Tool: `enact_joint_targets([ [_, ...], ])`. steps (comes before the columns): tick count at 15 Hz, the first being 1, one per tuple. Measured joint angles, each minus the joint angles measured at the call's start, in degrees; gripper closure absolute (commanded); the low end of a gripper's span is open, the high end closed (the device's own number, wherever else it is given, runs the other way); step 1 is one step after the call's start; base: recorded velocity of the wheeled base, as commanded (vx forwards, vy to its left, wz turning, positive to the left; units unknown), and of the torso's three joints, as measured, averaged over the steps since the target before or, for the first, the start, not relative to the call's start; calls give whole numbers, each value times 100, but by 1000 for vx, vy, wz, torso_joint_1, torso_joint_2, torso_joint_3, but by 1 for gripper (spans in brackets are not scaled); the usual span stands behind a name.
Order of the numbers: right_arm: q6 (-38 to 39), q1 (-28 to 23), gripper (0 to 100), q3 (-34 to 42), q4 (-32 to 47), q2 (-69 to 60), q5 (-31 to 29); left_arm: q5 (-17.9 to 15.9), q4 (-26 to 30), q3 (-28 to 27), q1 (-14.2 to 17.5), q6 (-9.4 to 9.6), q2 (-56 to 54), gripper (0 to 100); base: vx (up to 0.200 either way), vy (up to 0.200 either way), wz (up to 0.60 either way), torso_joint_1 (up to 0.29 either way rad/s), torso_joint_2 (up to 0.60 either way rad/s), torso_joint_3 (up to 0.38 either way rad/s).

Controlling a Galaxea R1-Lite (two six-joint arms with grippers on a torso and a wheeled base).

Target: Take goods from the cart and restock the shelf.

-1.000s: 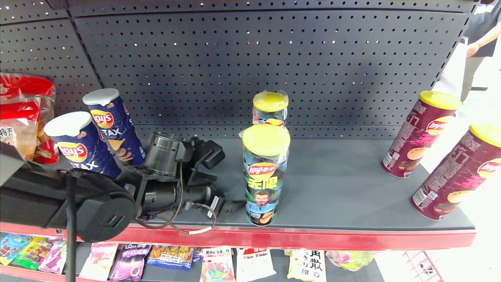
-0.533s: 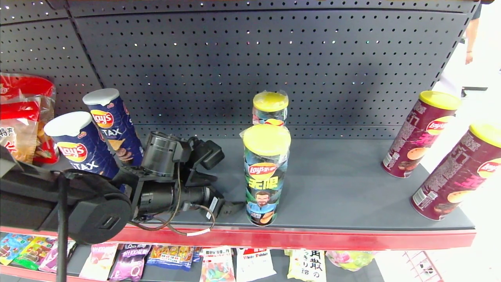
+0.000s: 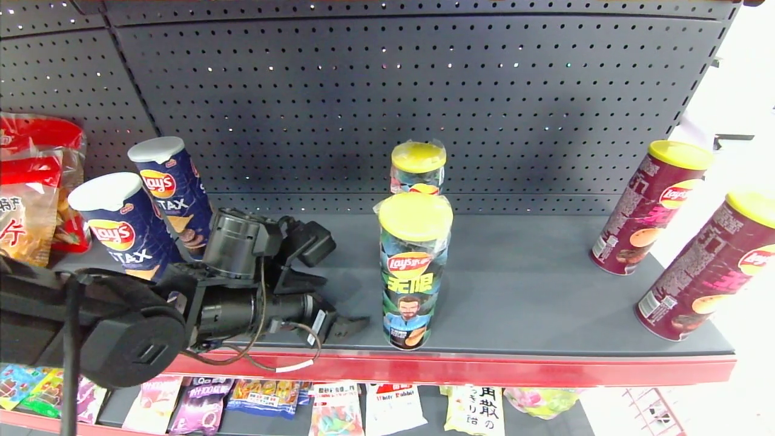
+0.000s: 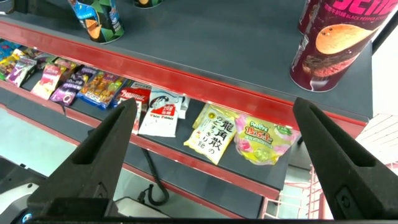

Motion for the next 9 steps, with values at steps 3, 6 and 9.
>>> enact_joint_targets([
  [3, 5, -121, 0, -17, 2, -11, 2, 7, 15, 610, 174, -13, -792, 0, 0, 0, 0, 0, 0, 0],
  [6, 2, -338, 0, -2, 16, -22, -43, 122, 371, 1290, 301, -50, -2198, 0, 0, 0, 0, 0, 0, 0],
  [9, 2, -962, 0, 18, 51, -2, -308, 418, 1749, 1599, 607, -211, -4061, 0, 0, 0, 0, 0, 0, 0],
])
